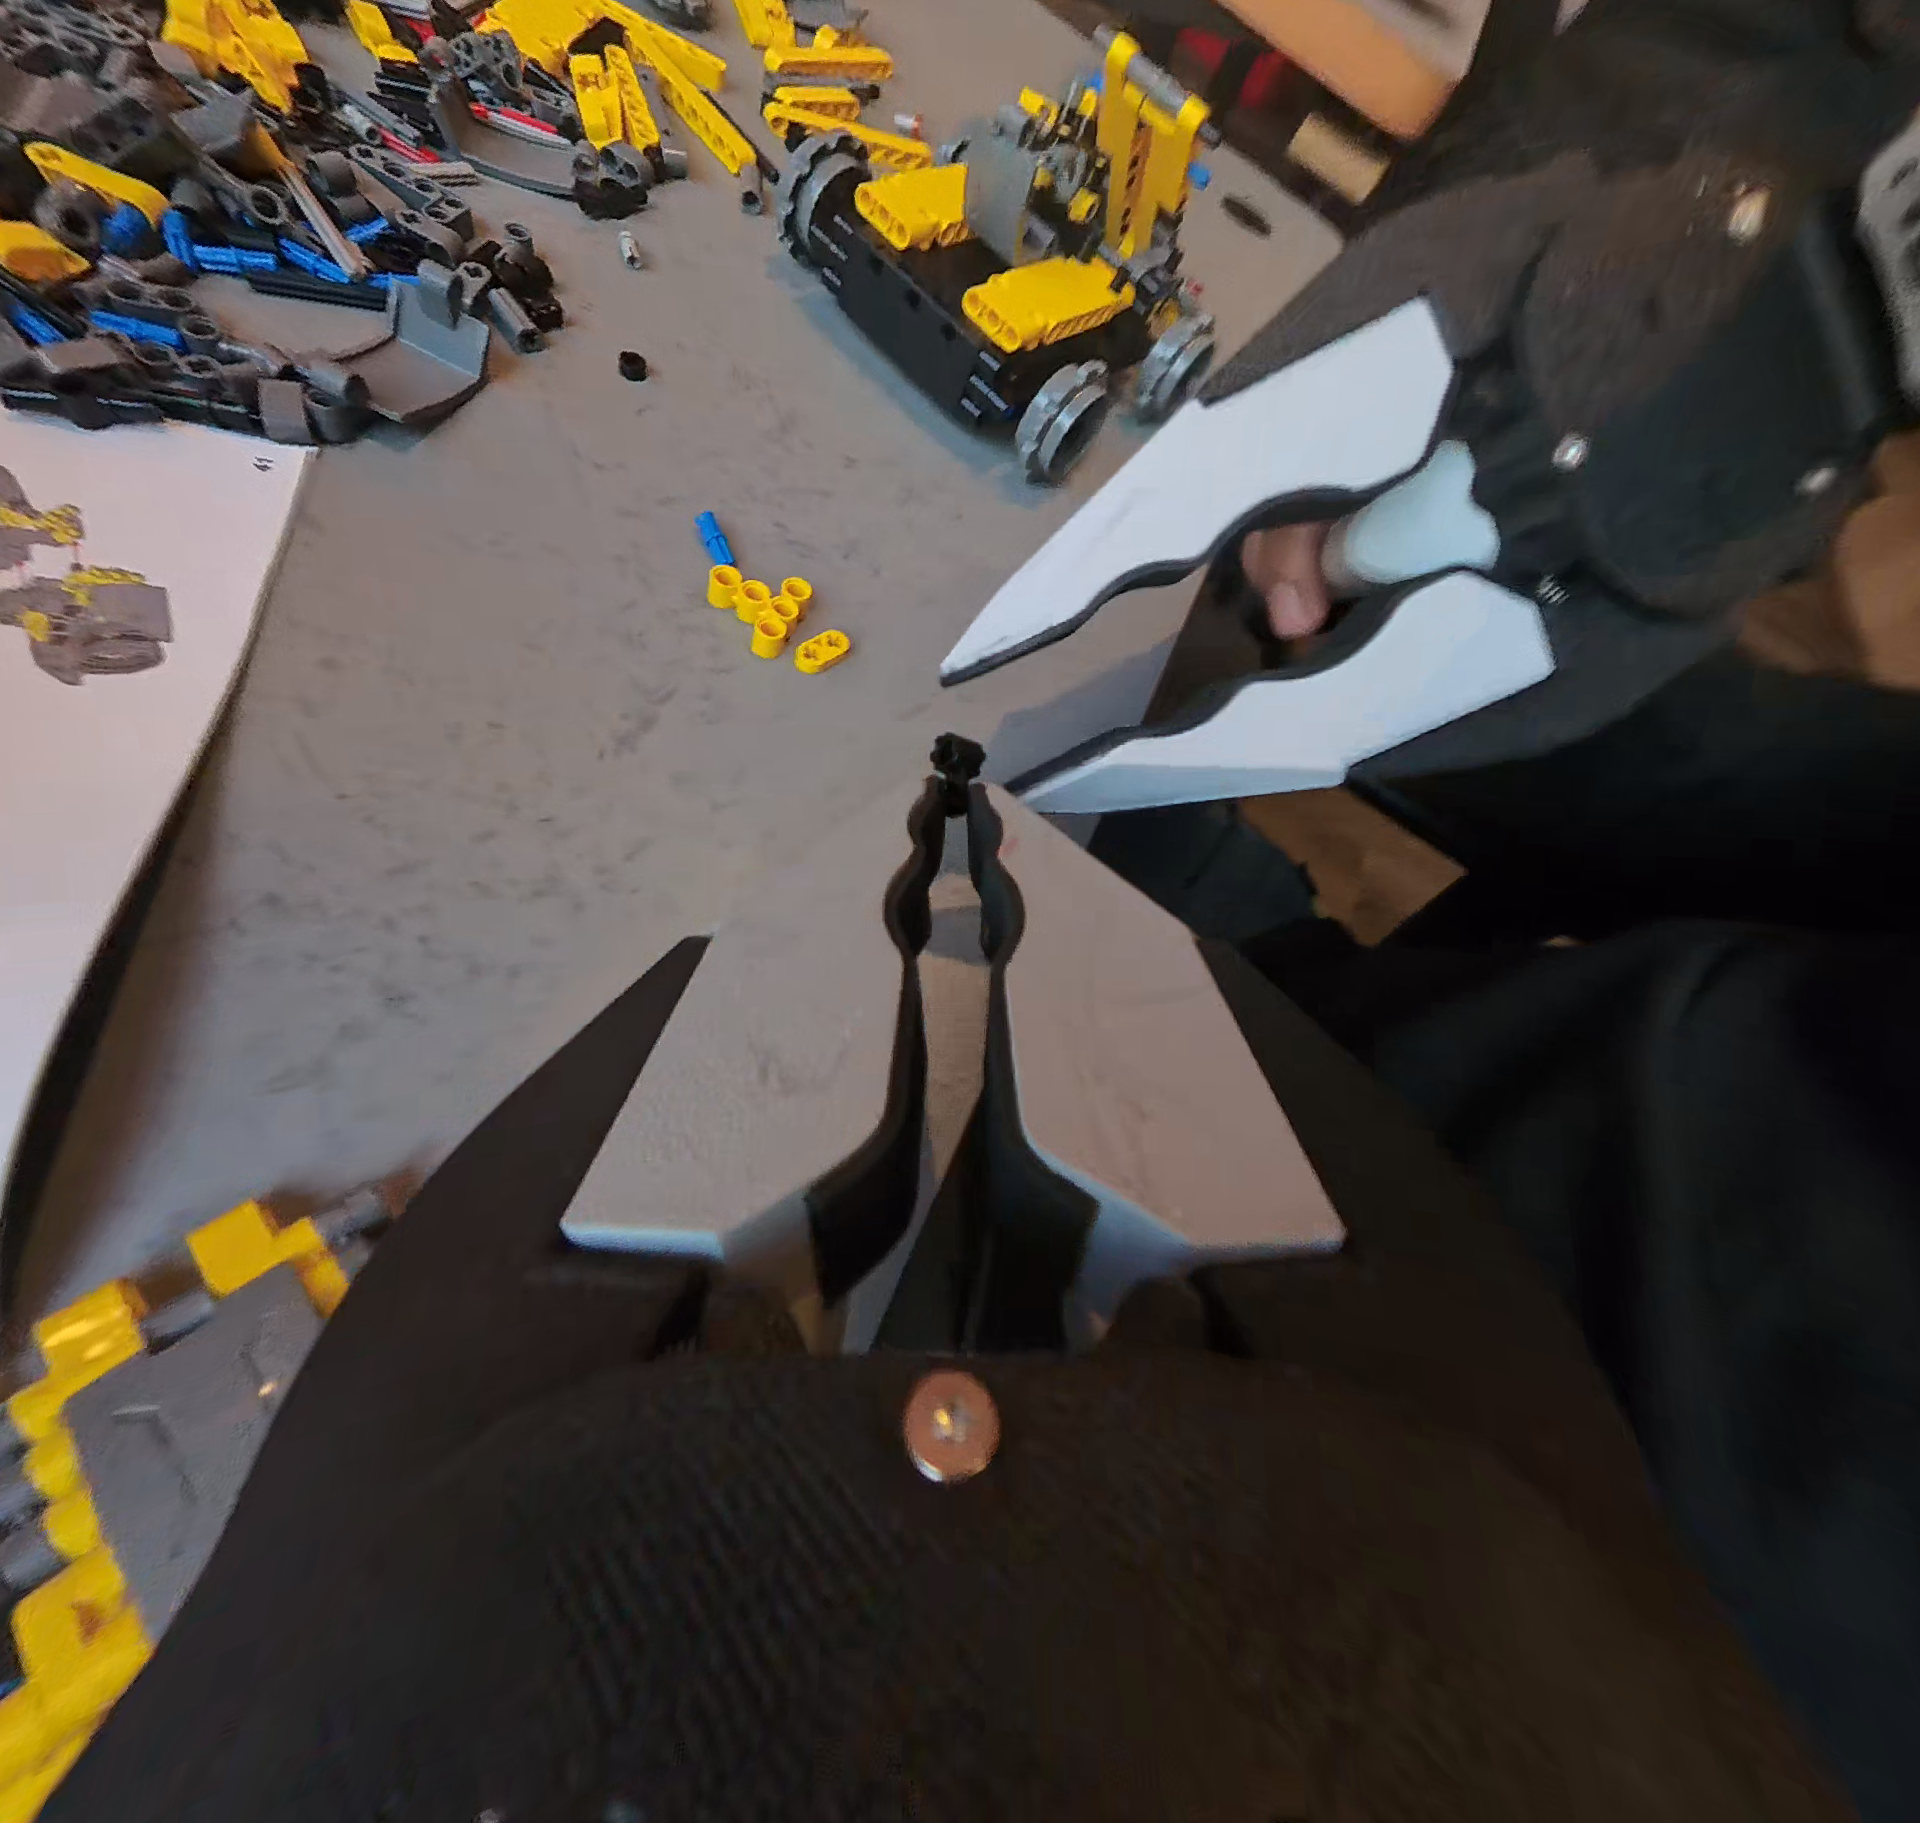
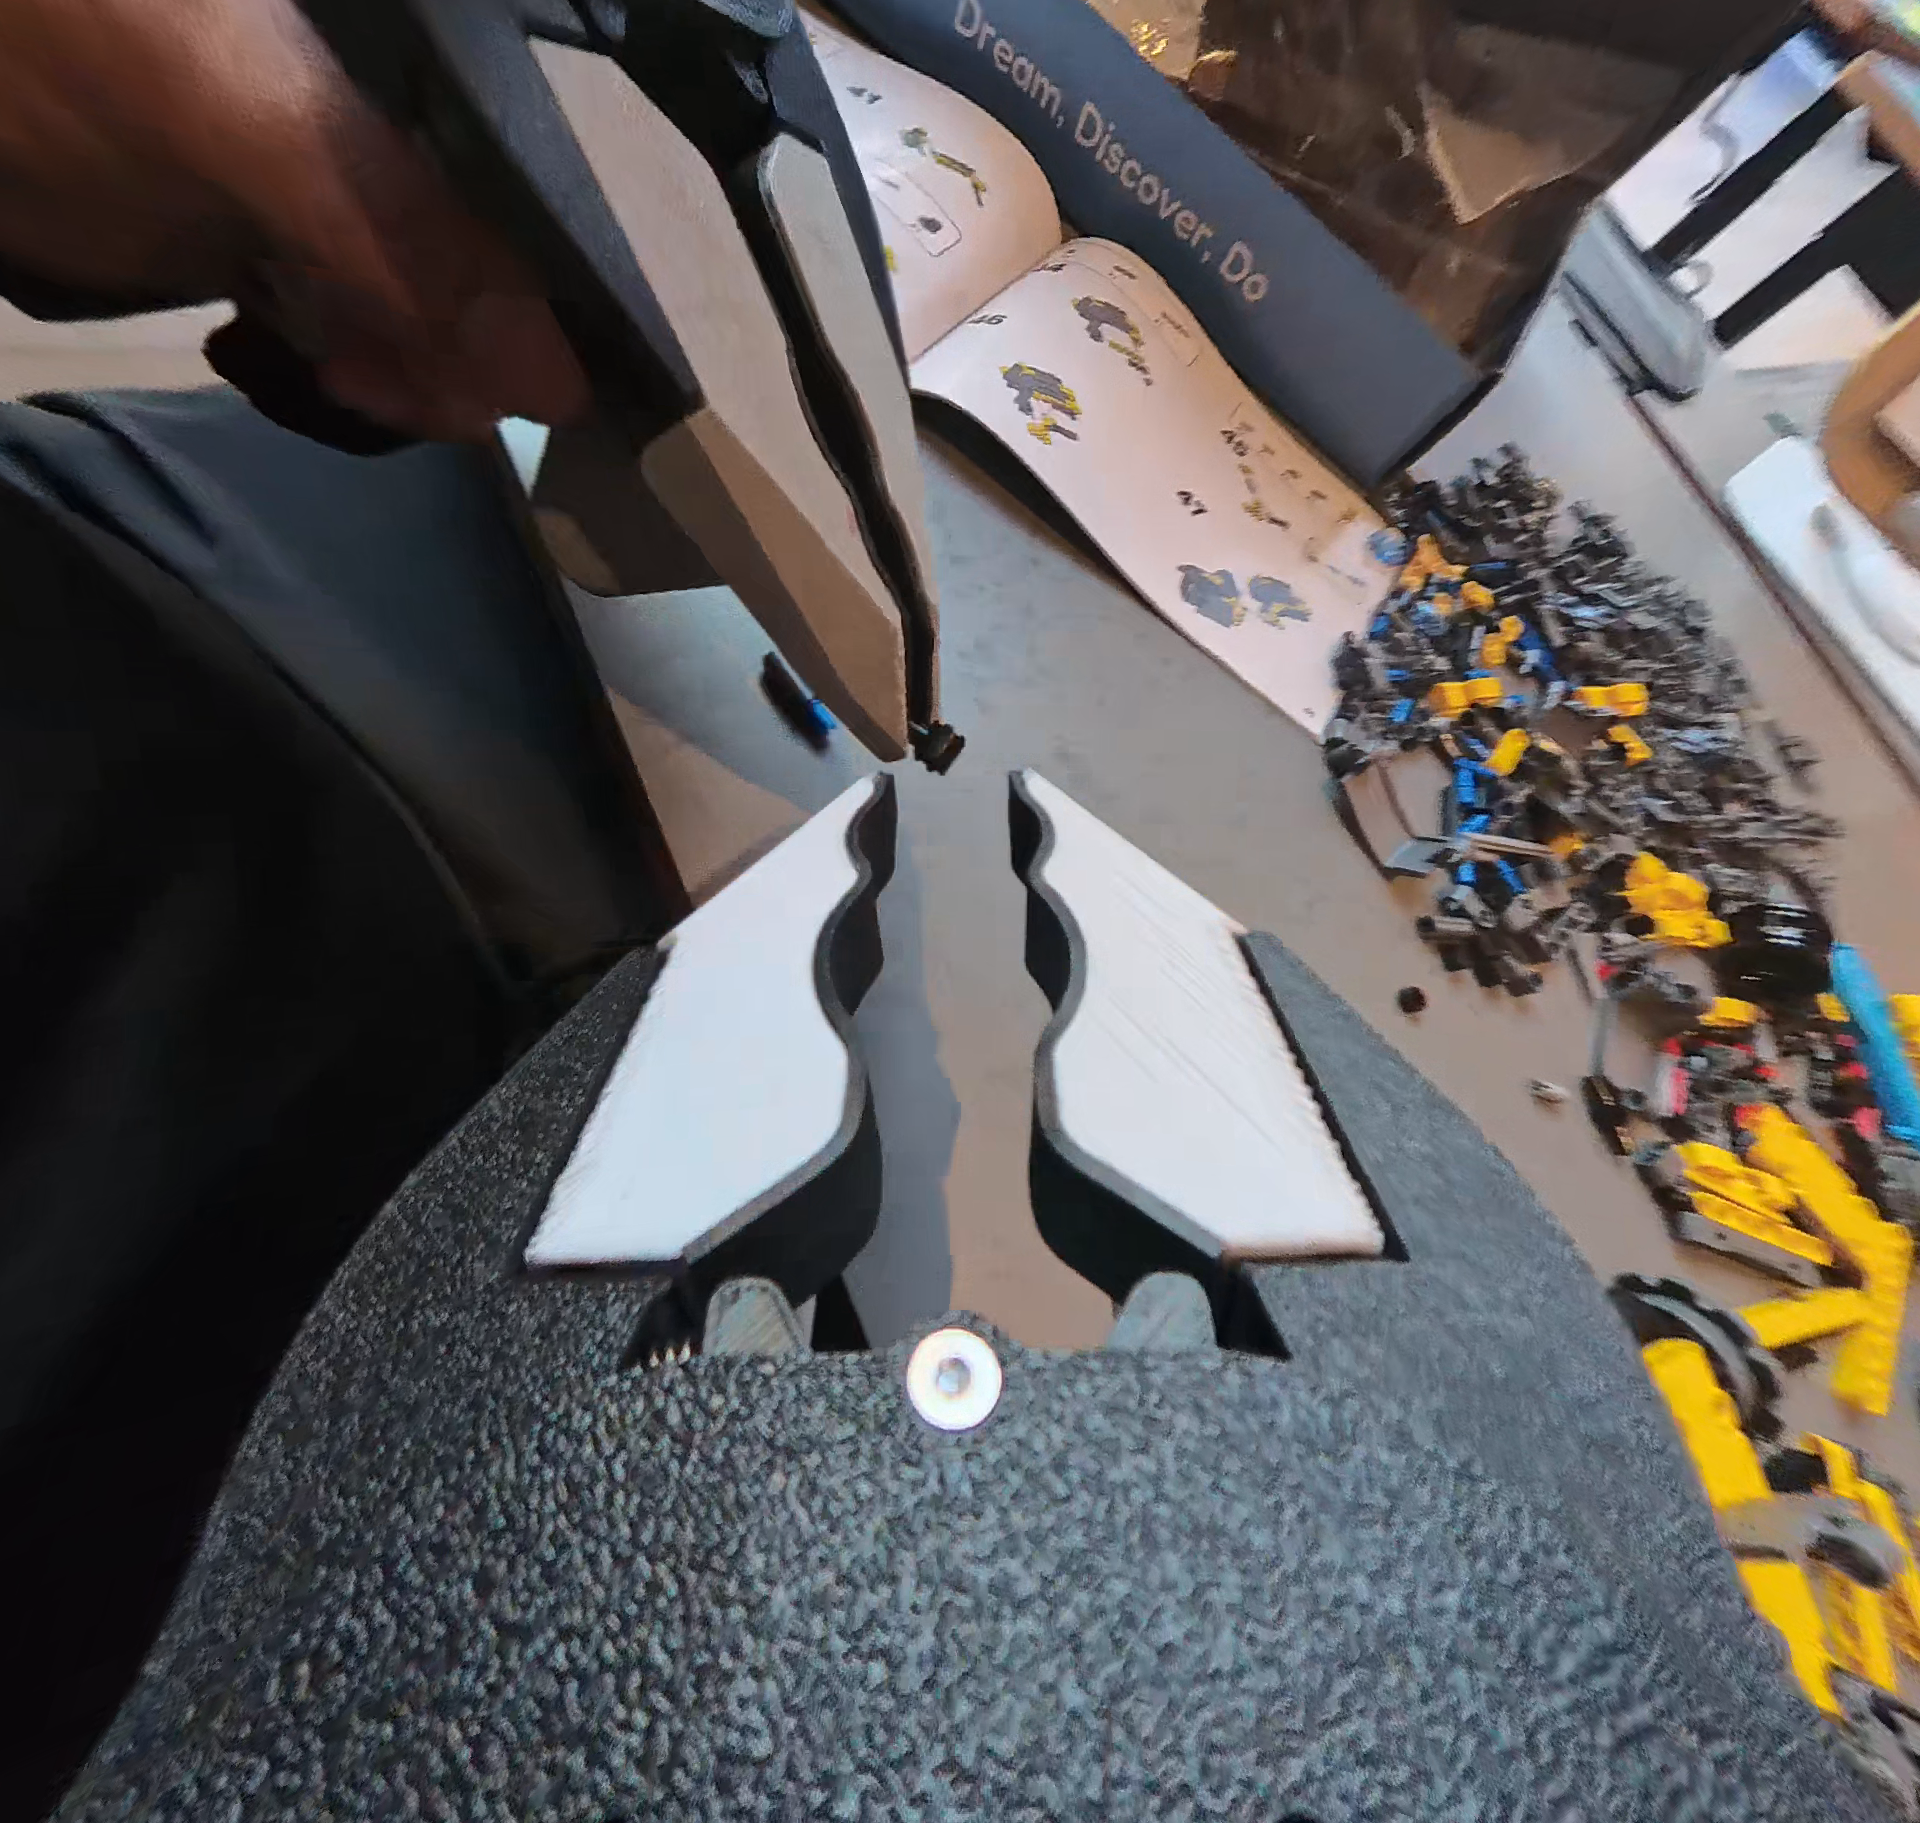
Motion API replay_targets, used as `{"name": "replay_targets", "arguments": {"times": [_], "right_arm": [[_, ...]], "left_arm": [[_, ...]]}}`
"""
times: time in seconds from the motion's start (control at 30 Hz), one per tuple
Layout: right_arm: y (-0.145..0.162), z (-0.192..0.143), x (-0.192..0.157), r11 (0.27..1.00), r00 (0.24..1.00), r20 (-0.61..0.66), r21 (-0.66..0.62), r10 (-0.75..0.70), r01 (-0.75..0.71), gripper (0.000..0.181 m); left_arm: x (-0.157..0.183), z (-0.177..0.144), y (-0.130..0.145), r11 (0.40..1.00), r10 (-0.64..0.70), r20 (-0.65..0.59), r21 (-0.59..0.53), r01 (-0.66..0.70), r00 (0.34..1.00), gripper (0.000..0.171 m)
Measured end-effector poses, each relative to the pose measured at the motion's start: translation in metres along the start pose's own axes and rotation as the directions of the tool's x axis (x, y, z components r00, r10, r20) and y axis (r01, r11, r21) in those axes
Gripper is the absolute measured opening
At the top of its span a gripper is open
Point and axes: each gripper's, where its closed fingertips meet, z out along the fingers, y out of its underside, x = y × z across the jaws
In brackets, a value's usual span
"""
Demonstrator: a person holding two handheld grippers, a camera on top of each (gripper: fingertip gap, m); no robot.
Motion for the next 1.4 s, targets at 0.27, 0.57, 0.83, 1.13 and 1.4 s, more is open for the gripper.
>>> {"name": "replay_targets", "arguments": {"times": [0.27, 0.57, 0.83, 1.13, 1.4], "right_arm": [[-0.006, -0.011, -0.005, 0.99, 0.991, -0.035, 0.043, -0.13, 0.132, 0.008], [0.004, -0.006, -0.011, 0.878, 0.844, 0.278, 0.002, 0.459, -0.478, 0.01], [-0.024, -0.019, -0.006, 0.71, 0.66, 0.482, 0.104, 0.577, -0.697, 0.007], [-0.03, -0.017, -0.004, 0.618, 0.578, 0.542, 0.131, 0.61, -0.775, 0.006], [-0.025, -0.013, -0.007, 0.639, 0.589, 0.527, 0.108, 0.613, -0.761, 0.006]], "left_arm": [[0.016, -0.002, -0.006, 0.996, -0.078, -0.127, 0.032, 0.083, 0.989, 0.001], [0.012, -0.001, -0.008, 0.995, 0.068, -0.028, 0.077, -0.065, 0.997, 0.001], [0.017, -0.013, -0.02, 0.969, 0.16, -0.011, 0.192, -0.155, 0.987, 0.001], [0.018, -0.013, -0.017, 0.967, 0.142, -0.017, 0.214, -0.135, 0.99, 0.001], [0.017, -0.012, -0.004, 0.982, 0.139, -0.023, 0.133, -0.134, 0.99, 0.004]]}}
